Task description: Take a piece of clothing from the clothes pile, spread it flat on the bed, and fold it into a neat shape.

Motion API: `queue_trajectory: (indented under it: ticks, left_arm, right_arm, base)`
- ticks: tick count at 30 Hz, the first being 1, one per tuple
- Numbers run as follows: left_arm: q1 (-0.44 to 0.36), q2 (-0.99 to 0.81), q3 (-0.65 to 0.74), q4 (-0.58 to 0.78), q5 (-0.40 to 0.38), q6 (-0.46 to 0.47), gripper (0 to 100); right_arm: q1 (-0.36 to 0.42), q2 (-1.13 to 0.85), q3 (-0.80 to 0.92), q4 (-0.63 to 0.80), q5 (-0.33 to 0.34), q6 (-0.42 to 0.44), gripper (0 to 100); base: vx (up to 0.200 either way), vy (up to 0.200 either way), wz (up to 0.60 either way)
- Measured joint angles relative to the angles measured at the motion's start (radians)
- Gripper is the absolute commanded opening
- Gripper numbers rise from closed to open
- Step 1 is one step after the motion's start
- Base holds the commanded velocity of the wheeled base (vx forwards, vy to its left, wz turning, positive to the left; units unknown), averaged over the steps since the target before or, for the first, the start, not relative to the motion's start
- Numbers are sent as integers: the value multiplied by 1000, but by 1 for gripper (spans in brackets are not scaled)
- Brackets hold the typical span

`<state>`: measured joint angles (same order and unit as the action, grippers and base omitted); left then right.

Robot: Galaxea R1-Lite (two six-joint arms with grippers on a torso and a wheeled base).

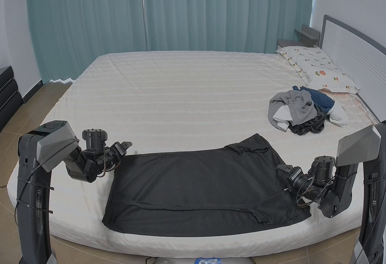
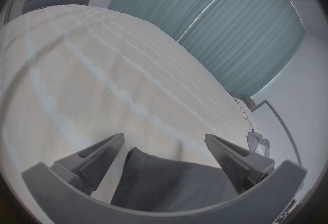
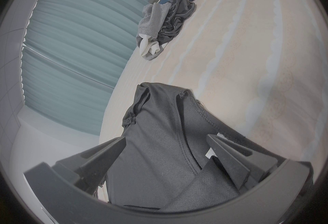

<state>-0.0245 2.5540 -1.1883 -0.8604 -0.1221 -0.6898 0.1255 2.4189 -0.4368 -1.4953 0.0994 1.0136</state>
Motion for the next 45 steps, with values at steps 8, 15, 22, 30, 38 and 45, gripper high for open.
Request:
queue_trajectory:
  ticks: [8,15,22,30,38,45]
  left_arm:
    - [-1,3,18,-7,-5,34,0]
    - [0,3,31,-10,7,33,0]
    - [9,-9,53,-63,24,15,0]
    - [11,-18,81,-129,42,-36,0]
    - [7,-22,111,-140,43,-66,0]
    - [6,-26,129,-143,44,-93,0]
  right_arm:
    - [0,0,-1,0,0,-1,100]
    - [-1,-1,-3,0,-1,-1,100]
    - [-16,-29,-7,-17,-5,-25,100]
    - [-25,-54,-87,39,8,-131,100]
    - [-51,-22,-357,259,66,-305,100]
    - [-62,67,-635,426,119,-380,100]
  base:
    - [0,0,0]
    - [0,0,0]
    - [0,0,0]
    - [0,0,0]
    - [0,0,0]
    - [0,0,0]
